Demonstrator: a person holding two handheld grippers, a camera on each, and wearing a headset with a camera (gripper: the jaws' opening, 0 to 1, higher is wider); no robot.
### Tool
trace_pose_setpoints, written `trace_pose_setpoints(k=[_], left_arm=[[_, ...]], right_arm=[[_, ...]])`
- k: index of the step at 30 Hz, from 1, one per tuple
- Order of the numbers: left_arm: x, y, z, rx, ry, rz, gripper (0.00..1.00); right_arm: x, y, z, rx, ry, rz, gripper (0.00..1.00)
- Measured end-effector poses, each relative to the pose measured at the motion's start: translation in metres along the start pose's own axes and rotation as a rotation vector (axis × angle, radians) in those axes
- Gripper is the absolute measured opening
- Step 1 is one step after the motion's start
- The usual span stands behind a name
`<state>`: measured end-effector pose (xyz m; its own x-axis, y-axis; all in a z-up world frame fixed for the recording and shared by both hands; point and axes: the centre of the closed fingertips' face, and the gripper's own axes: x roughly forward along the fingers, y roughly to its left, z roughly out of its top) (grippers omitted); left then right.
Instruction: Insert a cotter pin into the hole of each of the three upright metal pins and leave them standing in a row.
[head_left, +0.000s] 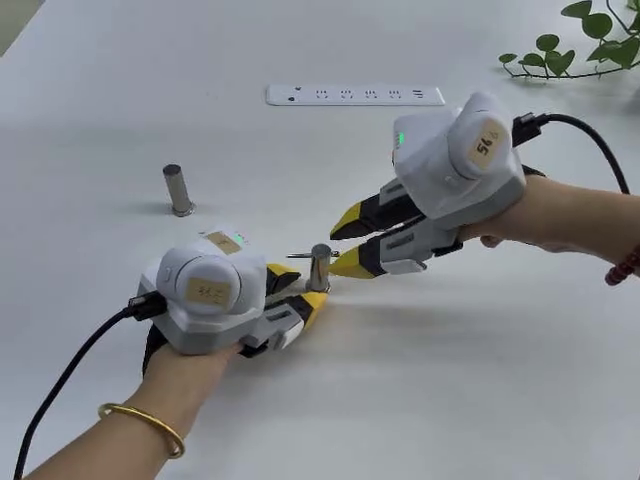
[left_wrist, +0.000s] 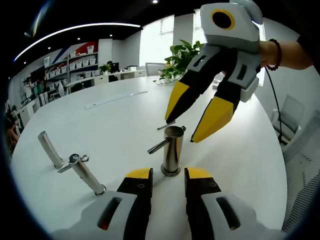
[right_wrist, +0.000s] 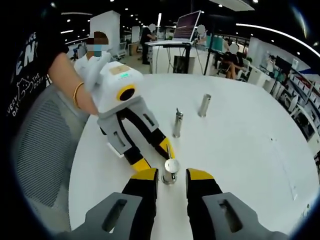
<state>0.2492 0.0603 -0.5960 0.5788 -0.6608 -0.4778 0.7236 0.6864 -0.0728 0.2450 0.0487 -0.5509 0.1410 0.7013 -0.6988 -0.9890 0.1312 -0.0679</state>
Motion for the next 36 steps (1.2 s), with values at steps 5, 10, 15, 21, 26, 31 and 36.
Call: trace_pose_setpoints(k=[5, 10, 15, 21, 26, 31, 36], left_arm=[[-0.008, 0.000, 0.000, -0.007, -0.008, 0.000, 0.29], [-0.013, 0.000, -0.001, -0.014, -0.010, -0.004, 0.33], [-0.019, -0.001, 0.000, -0.029, -0.029, -0.011, 0.36], [-0.025, -0.004, 0.003, -0.049, -0.050, -0.015, 0.39], [-0.031, -0.005, 0.007, -0.056, -0.055, -0.015, 0.41], [-0.043, -0.006, 0.013, -0.064, -0.072, -0.024, 0.42], [-0.054, -0.004, 0.016, -0.067, -0.074, -0.008, 0.43]], right_arm=[[0.007, 0.003, 0.003, 0.030, -0.008, 0.004, 0.18], [0.014, 0.002, -0.001, 0.054, -0.007, 0.008, 0.16], [0.018, 0.002, -0.001, 0.073, -0.018, 0.011, 0.13], [0.021, 0.003, 0.001, 0.072, -0.024, 0.012, 0.09], [0.021, 0.002, 0.001, 0.073, -0.031, 0.012, 0.08], [0.021, 0.001, 0.002, 0.082, -0.032, 0.007, 0.08], [0.021, 0.000, 0.003, 0.084, -0.031, 0.006, 0.08]])
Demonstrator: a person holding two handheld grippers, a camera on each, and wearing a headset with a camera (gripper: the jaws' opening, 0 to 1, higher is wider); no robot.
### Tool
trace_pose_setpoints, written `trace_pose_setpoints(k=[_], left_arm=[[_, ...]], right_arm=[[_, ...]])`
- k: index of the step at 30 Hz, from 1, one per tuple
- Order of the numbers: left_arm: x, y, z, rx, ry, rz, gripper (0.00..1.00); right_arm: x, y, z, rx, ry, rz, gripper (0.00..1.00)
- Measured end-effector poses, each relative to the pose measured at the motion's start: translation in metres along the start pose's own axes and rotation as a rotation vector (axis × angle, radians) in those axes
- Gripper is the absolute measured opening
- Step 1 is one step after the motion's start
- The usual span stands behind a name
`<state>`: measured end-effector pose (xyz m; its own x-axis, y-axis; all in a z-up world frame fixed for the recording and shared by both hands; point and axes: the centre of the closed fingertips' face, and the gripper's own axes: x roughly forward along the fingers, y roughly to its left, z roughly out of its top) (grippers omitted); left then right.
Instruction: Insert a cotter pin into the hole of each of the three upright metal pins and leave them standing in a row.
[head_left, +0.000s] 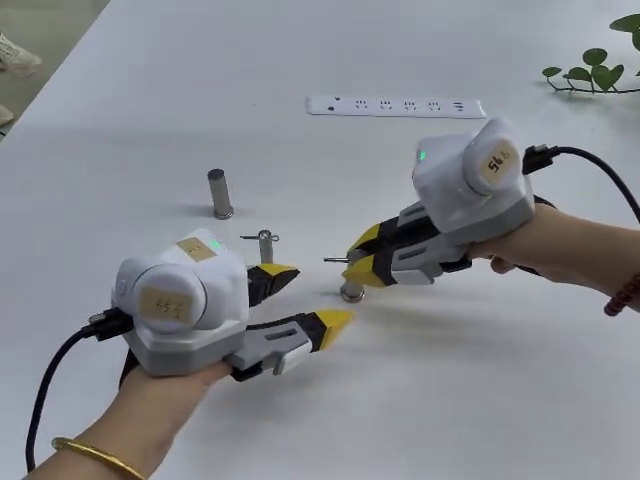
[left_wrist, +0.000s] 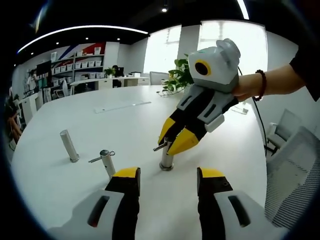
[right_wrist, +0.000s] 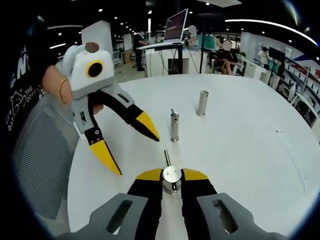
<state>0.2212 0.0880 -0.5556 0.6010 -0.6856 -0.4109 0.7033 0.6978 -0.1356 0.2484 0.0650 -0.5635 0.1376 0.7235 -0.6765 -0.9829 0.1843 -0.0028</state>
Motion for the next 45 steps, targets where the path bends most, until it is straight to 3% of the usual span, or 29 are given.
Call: trace_pose_setpoints(k=[10, 14, 20, 29, 35, 45], left_arm=[[-0.019, -0.002, 0.004, 0.013, -0.002, -0.012, 0.51], [-0.030, 0.006, 0.004, 0.010, 0.009, 0.003, 0.59], [-0.042, 0.012, 0.008, 0.000, -0.011, 0.020, 0.67], [-0.047, 0.023, 0.006, 0.011, -0.007, 0.051, 0.78], [-0.049, 0.027, 0.012, 0.008, -0.037, 0.058, 0.81], [-0.048, 0.028, 0.011, 0.016, -0.036, 0.056, 0.82]], right_arm=[[0.000, -0.007, 0.005, -0.014, 0.002, -0.007, 0.08], [0.000, -0.011, 0.008, -0.016, 0.003, -0.014, 0.08], [0.004, -0.015, 0.010, -0.020, 0.010, -0.011, 0.08], [0.010, -0.025, 0.013, -0.024, 0.017, 0.003, 0.08], [0.013, -0.026, 0.015, -0.029, 0.020, 0.011, 0.08], [0.018, -0.028, 0.019, -0.038, 0.029, 0.022, 0.08]])
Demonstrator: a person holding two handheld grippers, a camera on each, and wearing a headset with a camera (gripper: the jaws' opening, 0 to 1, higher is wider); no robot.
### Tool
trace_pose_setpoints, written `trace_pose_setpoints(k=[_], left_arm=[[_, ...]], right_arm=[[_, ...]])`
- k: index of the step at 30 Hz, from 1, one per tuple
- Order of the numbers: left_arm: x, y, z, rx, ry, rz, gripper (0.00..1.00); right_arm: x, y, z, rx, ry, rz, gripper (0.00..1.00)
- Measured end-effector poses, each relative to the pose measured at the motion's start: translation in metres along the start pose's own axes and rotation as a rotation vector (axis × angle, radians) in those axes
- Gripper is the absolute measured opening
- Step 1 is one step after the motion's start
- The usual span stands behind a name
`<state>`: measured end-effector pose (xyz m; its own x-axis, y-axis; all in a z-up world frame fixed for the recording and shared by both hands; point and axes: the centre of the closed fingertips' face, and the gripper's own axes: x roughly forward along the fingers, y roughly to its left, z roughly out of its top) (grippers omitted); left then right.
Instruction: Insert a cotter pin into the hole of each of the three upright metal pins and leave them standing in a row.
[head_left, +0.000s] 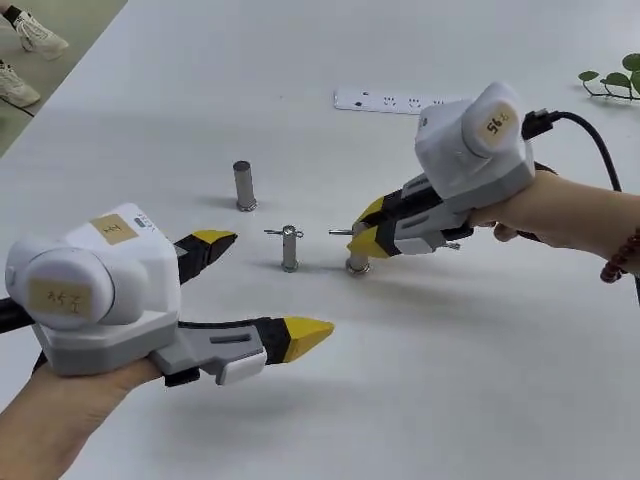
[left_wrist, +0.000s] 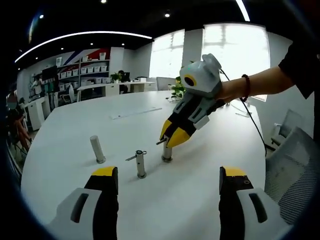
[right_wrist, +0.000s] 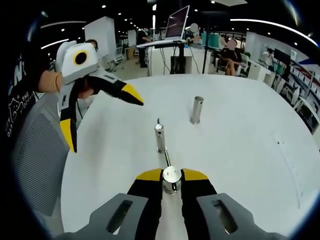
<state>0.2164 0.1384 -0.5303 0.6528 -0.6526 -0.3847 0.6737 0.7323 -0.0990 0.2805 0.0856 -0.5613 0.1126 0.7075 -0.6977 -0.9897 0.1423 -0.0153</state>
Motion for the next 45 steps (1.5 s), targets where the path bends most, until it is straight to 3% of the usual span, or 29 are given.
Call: trace_pose_setpoints(k=[29, 33, 42, 45], left_arm=[[-0.002, 0.004, -0.003, -0.011, -0.003, 0.004, 0.82], [-0.002, 0.004, -0.003, -0.010, -0.005, 0.006, 0.82], [-0.002, 0.006, -0.002, -0.008, -0.009, 0.014, 0.83], [-0.002, 0.007, -0.002, -0.008, -0.012, 0.016, 0.83]], right_arm=[[0.005, 0.004, -0.001, 0.004, -0.005, 0.025, 0.09], [0.001, 0.004, 0.010, 0.035, -0.061, 0.030, 0.22], [-0.003, 0.001, 0.027, 0.107, -0.138, 0.021, 0.27], [-0.003, -0.003, 0.038, 0.160, -0.191, 0.007, 0.30]])
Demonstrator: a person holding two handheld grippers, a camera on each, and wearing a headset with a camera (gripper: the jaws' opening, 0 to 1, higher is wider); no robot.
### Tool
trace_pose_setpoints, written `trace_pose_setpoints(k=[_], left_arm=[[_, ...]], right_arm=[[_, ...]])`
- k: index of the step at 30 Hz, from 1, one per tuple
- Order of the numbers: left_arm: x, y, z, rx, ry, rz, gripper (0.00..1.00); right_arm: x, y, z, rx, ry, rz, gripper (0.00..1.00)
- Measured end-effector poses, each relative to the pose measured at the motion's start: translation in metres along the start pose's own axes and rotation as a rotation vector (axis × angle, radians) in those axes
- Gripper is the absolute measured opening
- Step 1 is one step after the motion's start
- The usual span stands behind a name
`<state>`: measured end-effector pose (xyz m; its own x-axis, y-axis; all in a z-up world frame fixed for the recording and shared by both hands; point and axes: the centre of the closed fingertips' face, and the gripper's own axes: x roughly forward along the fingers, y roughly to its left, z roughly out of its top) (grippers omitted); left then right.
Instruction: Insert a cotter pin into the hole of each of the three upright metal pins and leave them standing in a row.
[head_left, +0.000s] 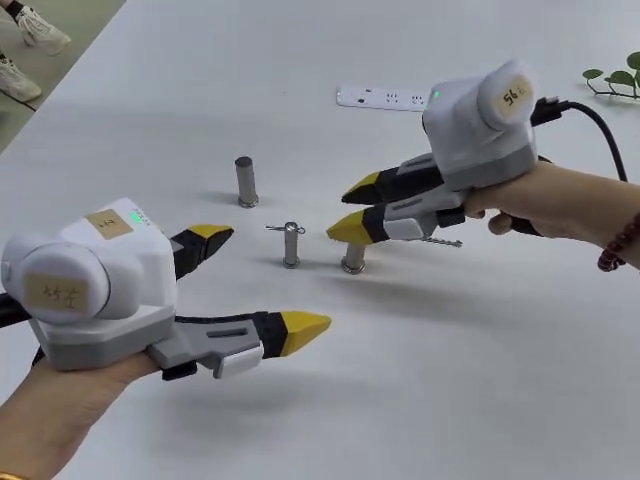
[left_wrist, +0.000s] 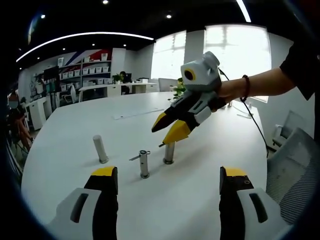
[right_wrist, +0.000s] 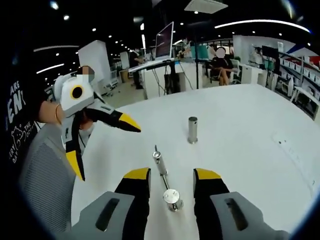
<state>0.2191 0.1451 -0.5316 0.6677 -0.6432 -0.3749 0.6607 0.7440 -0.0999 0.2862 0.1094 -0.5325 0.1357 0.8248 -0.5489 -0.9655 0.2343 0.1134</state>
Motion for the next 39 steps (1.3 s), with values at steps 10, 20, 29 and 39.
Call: trace_pose_setpoints(k=[10, 20, 29, 39], left_arm=[[-0.001, 0.004, 0.004, -0.003, -0.027, 0.018, 0.84], [0.000, 0.002, 0.002, -0.009, -0.018, 0.015, 0.91], [-0.001, 0.003, 0.000, -0.016, -0.012, 0.019, 0.93], [0.001, 0.002, -0.003, -0.009, -0.005, 0.020, 0.93]], right_arm=[[0.013, -0.015, 0.025, 0.060, -0.111, -0.059, 0.35], [0.038, -0.035, 0.039, 0.051, -0.169, -0.120, 0.36], [0.061, -0.049, 0.055, 0.107, -0.250, -0.131, 0.34], [0.091, -0.054, 0.061, 0.111, -0.277, -0.131, 0.30]])
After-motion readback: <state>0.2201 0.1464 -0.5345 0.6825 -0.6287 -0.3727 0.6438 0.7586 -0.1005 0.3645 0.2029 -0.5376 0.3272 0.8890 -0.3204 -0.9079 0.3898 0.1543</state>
